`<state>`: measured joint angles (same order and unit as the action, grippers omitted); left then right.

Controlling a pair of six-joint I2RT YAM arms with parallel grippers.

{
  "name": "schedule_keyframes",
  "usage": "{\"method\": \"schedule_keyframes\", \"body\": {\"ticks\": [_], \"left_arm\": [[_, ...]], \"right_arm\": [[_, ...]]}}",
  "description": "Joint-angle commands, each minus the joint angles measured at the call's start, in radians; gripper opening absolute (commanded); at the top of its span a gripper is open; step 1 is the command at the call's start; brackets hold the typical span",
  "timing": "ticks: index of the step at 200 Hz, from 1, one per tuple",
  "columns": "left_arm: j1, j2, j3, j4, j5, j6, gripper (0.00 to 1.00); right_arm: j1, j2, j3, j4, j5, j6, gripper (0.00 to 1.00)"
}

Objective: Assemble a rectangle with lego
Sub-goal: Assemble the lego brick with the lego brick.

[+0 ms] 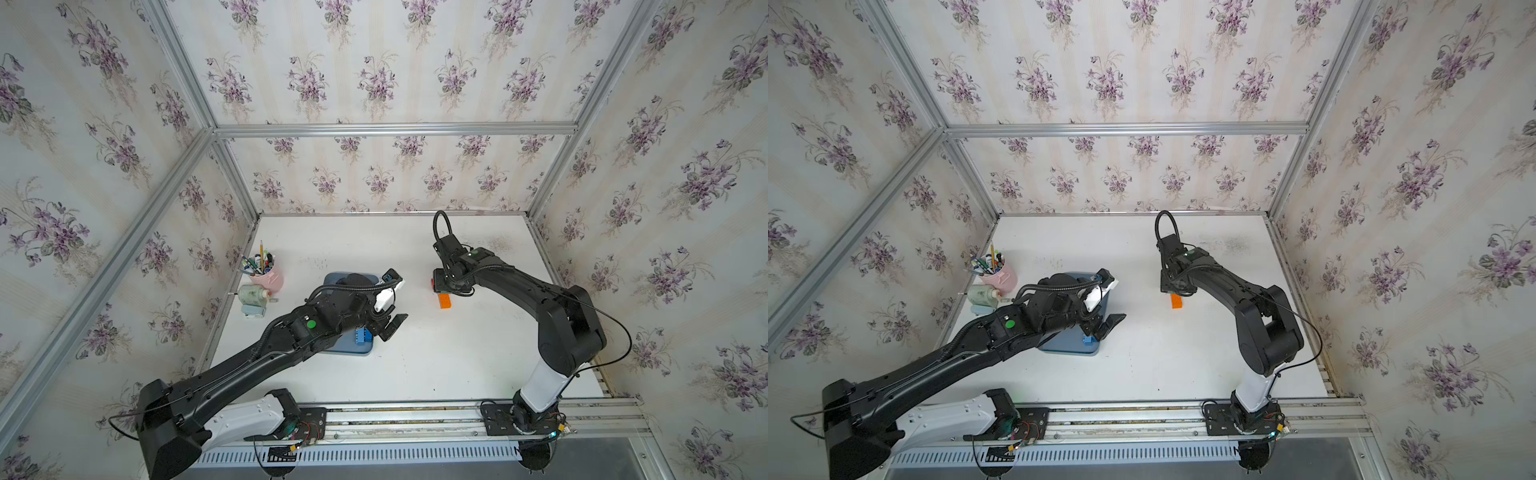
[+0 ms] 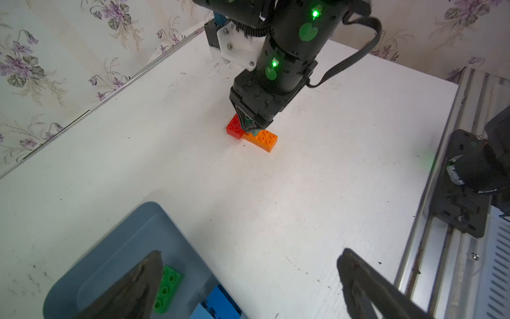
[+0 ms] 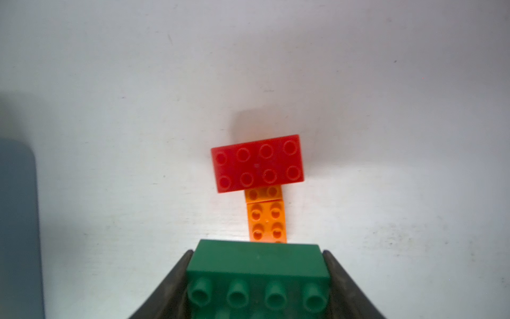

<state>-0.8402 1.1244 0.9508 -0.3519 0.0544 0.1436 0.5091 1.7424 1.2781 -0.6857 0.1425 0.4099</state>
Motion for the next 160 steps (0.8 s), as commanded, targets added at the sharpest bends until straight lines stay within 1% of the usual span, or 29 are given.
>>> {"method": "schedule_keyframes", "body": {"ticks": [1,32,54,115,160], "left_arm": [[0.0,0.033,-0.005,0.07,-0.001,0.077,1.0],[0.0,0.012,-0.063,0.132,0.037,0.057,1.0],[0.0,-0.008,-0.094,0.172,0.034,0.061,1.0],[0.0,-0.011,-0.092,0.171,0.031,0.059,1.0],[0.0,-0.014,-0.096,0.171,0.025,0.062,1.0]], "right_arm": [[-0.006,0.018,0.001,-0.016,0.03,-0.069,0.53],[-0.018,0.064,0.01,-0.002,0.021,-0.098,0.54],[-0.019,0.098,0.036,-0.012,0.023,-0.124,0.54],[-0.02,0.146,0.073,-0.009,-0.003,-0.136,0.54],[-0.02,0.153,0.059,-0.003,-0.009,-0.129,0.54]]}}
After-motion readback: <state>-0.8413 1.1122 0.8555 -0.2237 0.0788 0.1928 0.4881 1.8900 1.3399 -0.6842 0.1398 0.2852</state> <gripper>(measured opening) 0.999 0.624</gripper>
